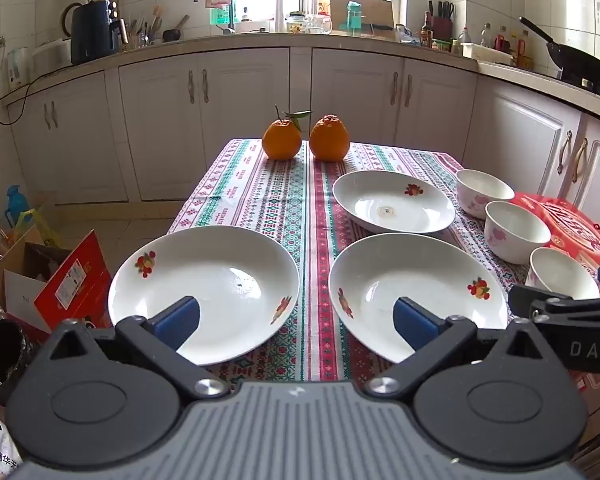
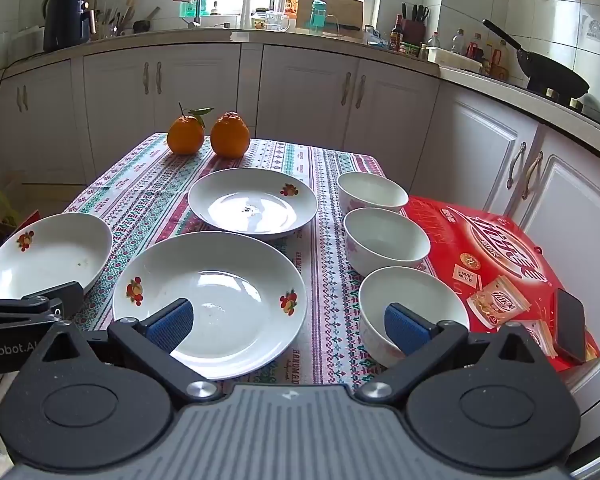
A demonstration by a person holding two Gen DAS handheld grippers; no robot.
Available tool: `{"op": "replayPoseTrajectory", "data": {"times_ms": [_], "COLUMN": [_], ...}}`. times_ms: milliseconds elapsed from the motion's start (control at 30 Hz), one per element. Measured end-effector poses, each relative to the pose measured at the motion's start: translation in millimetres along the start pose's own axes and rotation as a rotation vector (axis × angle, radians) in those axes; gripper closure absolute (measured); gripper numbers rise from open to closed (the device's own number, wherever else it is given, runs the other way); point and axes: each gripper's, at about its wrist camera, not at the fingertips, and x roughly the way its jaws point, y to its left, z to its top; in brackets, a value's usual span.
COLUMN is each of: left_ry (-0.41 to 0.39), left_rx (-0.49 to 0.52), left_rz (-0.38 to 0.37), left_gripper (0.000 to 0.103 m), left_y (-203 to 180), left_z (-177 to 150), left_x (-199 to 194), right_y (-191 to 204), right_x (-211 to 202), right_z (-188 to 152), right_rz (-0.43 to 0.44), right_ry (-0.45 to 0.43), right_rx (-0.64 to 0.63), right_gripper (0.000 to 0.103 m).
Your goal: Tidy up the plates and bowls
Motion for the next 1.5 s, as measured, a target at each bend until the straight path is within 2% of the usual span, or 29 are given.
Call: {"op": "replayPoseTrajectory", "data": {"times_ms": [467,533,1500], "left_ry": [-0.004,-0.003,-0.008], "left_rx": [-0.005,-0.002,-0.001], "left_rz": [-0.006,0.001,0.001], "left_gripper": [0.001,0.001,0.001], "left_y": [11,0,1], "left_z": [1,2,1], "left_x": [4,-3,-3], "right_y": [1,1,-1], "right_x": [-2,-1,-4], "right_z": [1,2,2], "right_rz": [-0.005,-0.003,-0.002], "right_ry": [0.002,0.001,-0.001], "right_rx": [-0.003,-0.001,0.003], "right_gripper": [0.0,0.0,0.0]}}
